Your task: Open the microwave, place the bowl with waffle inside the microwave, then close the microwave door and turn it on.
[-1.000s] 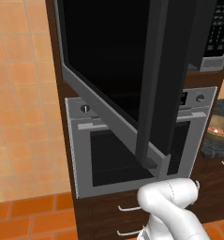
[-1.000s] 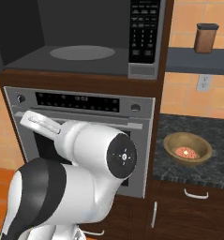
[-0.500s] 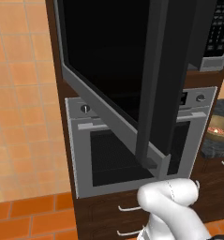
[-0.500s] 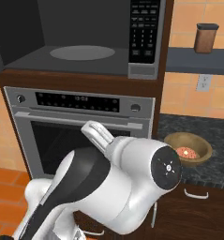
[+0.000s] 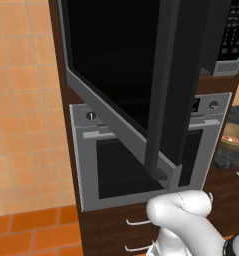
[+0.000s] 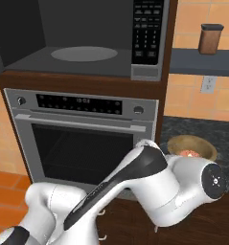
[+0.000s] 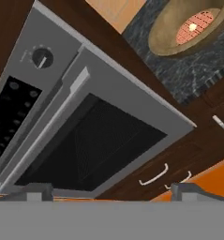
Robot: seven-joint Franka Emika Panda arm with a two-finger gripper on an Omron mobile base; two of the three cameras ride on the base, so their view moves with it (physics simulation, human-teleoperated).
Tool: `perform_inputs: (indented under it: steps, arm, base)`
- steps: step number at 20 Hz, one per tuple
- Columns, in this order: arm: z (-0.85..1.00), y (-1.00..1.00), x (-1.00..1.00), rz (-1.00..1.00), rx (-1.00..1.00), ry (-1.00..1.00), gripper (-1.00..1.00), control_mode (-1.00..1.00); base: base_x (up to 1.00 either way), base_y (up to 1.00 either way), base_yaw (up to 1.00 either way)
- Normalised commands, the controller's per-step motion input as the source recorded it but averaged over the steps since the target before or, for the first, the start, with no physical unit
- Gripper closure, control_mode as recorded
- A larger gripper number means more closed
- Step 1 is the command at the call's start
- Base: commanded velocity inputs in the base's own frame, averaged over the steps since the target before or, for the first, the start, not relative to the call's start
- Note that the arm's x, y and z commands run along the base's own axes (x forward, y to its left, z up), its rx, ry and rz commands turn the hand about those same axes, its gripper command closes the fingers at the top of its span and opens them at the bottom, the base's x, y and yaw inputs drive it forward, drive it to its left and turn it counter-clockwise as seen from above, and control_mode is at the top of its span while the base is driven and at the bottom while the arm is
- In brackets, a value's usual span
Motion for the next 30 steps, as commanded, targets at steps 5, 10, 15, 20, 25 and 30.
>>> perform_inputs:
  steps: [5, 10, 15, 20, 25, 30]
  arm:
    - [-0.59, -0.83, 0.6, -0.1, 0.0, 0.11, -1.0, -1.0]
    - [-0.43, -0.58, 0.56, -0.06, 0.0, 0.06, -1.0, -1.0]
    - [-0.52, -0.13, 0.55, -0.01, 0.02, 0.0, -1.0, -1.0]
    - [-0.04, -0.14, 0.32, -0.02, 0.05, 0.16, -1.0, -1.0]
    - [-0.24, -0.31, 0.31, -0.03, 0.02, 0.1, -1.0, -1.0]
    - [-0.3, -0.21, 0.26, -0.05, 0.02, 0.01, -1.0, -1.0]
  base:
    - [0.0, 0.0, 0.0]
    - [0.0, 0.0, 0.0]
    - [0.0, 0.0, 0.0]
    - [0.0, 0.0, 0.0]
    - [0.0, 0.0, 0.0]
    - [0.0, 0.0, 0.0]
